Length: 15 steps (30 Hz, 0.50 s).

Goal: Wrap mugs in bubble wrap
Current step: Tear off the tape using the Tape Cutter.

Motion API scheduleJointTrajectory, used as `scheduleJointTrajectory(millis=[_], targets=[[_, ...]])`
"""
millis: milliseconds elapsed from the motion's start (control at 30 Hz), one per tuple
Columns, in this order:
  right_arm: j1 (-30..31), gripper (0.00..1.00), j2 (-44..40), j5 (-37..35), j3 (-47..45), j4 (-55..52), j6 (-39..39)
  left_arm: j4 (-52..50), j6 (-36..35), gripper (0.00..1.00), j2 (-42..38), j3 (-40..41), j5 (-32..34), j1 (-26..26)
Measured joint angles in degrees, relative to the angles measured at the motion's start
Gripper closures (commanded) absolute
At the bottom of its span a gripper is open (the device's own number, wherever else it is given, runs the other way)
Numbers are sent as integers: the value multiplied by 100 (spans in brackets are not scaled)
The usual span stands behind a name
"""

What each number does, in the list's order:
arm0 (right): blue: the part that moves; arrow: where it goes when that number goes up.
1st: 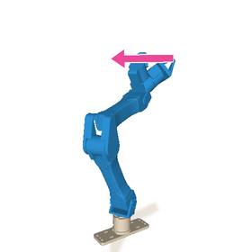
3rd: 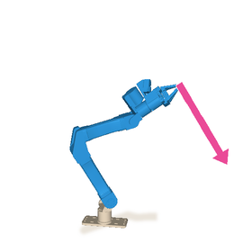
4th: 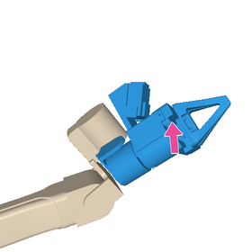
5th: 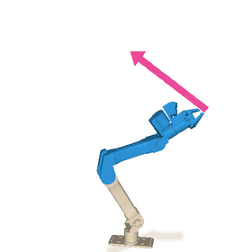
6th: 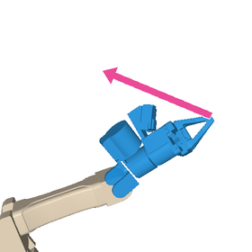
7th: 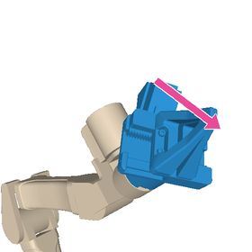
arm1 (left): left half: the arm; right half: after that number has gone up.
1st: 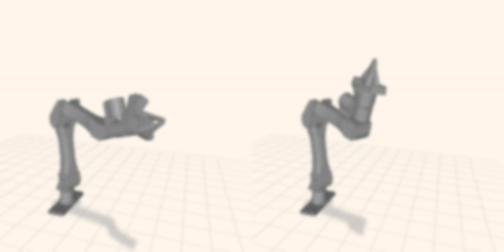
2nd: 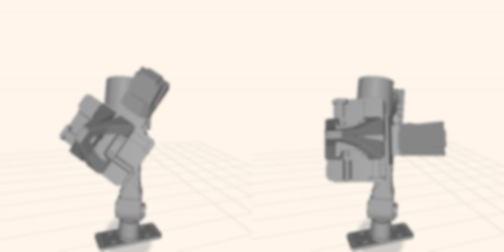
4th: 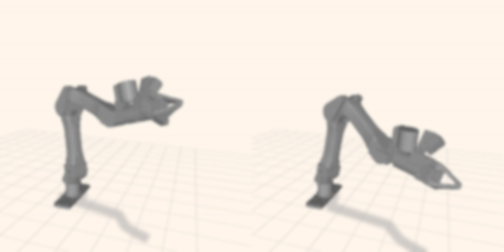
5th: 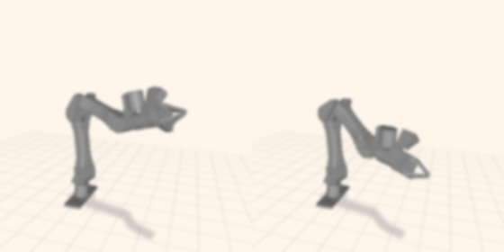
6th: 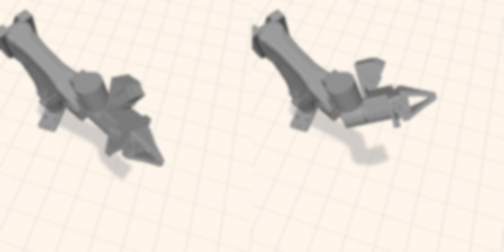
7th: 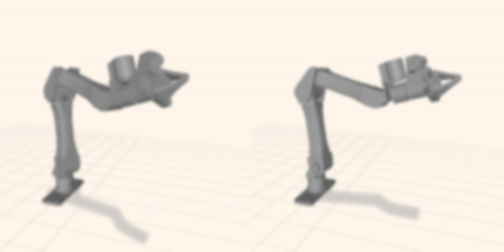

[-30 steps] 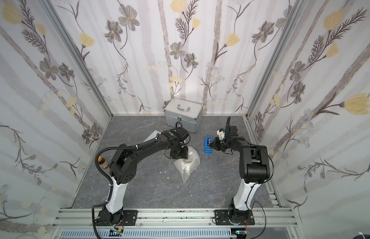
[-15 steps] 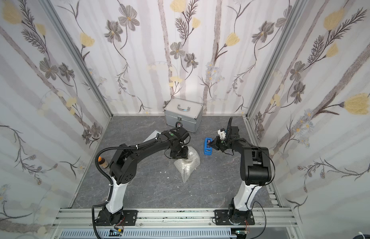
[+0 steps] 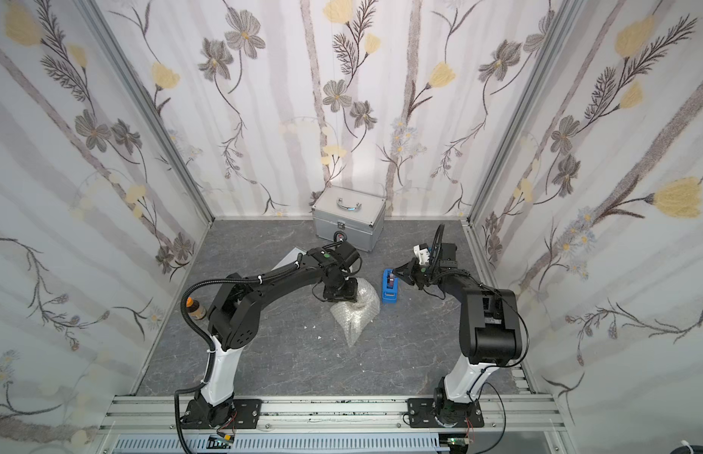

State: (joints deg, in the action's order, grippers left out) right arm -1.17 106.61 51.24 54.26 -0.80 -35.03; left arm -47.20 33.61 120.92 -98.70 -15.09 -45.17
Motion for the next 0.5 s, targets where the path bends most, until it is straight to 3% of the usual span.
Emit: scheduleJointTrajectory(millis=[300, 500], targets=[[111, 100, -269, 186, -413, 225, -278, 31, 2, 47, 0, 26, 0, -7], [127, 100, -260, 308, -9, 328, -391, 39, 4, 47, 22, 37, -4, -15]])
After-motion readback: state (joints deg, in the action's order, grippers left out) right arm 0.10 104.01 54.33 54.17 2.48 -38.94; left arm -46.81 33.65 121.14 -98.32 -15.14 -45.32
